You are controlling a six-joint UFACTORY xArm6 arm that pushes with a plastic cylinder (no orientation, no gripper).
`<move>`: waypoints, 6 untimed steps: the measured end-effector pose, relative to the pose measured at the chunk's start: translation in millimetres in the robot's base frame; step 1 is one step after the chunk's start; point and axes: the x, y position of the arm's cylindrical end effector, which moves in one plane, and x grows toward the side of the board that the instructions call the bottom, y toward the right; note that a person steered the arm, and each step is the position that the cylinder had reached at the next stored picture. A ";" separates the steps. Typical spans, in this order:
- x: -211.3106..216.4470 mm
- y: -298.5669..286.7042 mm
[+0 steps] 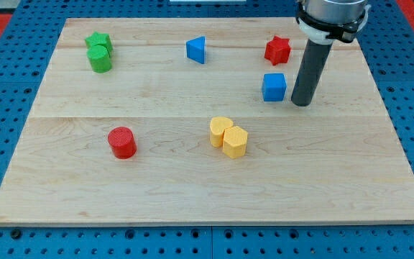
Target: Move the blue cube left and up a bit
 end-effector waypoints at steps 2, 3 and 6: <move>-23.0 -38.6; -27.6 -24.5; -34.5 -77.9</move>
